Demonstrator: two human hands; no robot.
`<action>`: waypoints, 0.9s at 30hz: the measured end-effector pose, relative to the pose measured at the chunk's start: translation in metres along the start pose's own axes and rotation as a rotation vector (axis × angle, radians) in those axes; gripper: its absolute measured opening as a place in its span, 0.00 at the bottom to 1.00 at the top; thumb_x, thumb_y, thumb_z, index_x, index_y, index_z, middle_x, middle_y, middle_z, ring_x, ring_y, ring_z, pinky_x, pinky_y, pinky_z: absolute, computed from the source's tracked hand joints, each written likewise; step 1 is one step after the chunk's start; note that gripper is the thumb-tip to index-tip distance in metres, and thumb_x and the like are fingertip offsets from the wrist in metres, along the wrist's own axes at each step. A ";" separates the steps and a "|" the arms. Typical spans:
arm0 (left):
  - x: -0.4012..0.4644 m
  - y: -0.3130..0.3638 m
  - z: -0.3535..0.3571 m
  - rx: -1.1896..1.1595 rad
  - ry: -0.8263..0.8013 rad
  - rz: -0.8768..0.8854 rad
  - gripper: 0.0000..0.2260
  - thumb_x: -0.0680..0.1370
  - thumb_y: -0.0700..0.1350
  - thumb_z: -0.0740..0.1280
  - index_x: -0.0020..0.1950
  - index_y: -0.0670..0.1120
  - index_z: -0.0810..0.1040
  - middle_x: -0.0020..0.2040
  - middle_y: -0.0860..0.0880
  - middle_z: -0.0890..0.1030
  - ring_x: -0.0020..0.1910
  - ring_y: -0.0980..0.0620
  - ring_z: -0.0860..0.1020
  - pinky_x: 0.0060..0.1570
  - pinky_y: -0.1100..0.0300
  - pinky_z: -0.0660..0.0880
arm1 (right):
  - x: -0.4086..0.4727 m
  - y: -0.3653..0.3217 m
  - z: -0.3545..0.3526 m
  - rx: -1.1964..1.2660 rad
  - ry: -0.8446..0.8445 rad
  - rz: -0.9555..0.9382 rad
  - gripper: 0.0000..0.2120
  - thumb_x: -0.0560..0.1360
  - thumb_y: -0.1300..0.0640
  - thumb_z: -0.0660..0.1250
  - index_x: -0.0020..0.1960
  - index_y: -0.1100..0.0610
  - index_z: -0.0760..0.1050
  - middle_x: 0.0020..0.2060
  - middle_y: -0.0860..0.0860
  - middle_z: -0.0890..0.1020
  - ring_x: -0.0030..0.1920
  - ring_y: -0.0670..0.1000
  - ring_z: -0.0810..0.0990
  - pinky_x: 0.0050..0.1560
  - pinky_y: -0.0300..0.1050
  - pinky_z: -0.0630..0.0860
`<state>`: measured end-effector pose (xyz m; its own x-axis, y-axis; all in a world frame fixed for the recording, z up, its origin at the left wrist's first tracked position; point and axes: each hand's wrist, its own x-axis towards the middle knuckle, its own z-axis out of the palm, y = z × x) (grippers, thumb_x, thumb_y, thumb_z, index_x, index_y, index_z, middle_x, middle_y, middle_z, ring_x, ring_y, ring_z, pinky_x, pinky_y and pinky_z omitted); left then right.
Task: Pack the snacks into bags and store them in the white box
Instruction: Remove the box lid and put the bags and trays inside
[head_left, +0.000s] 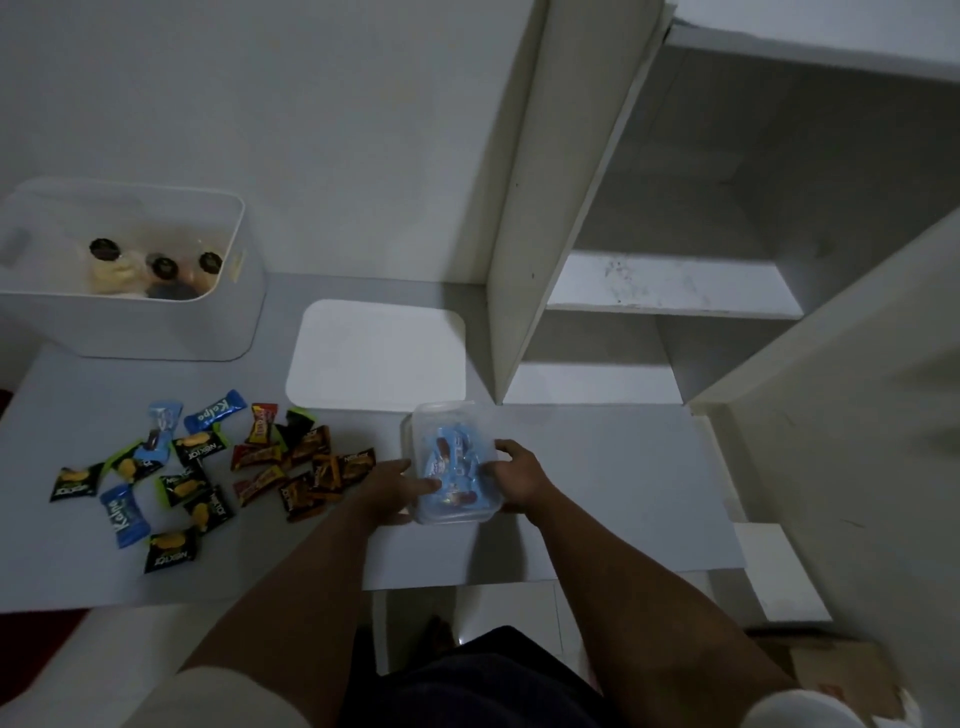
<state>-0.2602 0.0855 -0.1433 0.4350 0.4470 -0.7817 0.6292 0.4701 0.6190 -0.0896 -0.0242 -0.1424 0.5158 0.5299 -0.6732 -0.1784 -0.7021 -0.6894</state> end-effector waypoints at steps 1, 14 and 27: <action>-0.002 0.003 -0.004 0.012 -0.017 0.005 0.19 0.76 0.41 0.74 0.65 0.42 0.77 0.52 0.45 0.83 0.46 0.50 0.82 0.32 0.61 0.78 | 0.003 -0.002 0.002 0.006 0.014 -0.019 0.22 0.75 0.64 0.69 0.68 0.55 0.75 0.64 0.57 0.80 0.60 0.60 0.82 0.61 0.62 0.81; -0.045 0.126 -0.165 -0.066 0.225 0.315 0.15 0.76 0.51 0.73 0.58 0.45 0.82 0.53 0.45 0.85 0.51 0.46 0.84 0.46 0.53 0.82 | -0.012 -0.195 0.104 0.129 0.061 -0.321 0.09 0.79 0.61 0.62 0.56 0.52 0.77 0.50 0.55 0.82 0.46 0.54 0.81 0.46 0.54 0.82; -0.051 0.183 -0.434 -0.152 0.355 0.306 0.14 0.76 0.48 0.73 0.55 0.39 0.81 0.49 0.41 0.85 0.44 0.44 0.84 0.39 0.54 0.83 | 0.005 -0.382 0.311 -0.046 -0.119 -0.389 0.33 0.81 0.59 0.62 0.82 0.48 0.54 0.76 0.54 0.66 0.70 0.62 0.72 0.62 0.60 0.79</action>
<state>-0.4464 0.4792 0.0430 0.3219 0.8015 -0.5040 0.3939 0.3707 0.8411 -0.2790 0.3945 0.0341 0.4365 0.8095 -0.3925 0.0504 -0.4576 -0.8877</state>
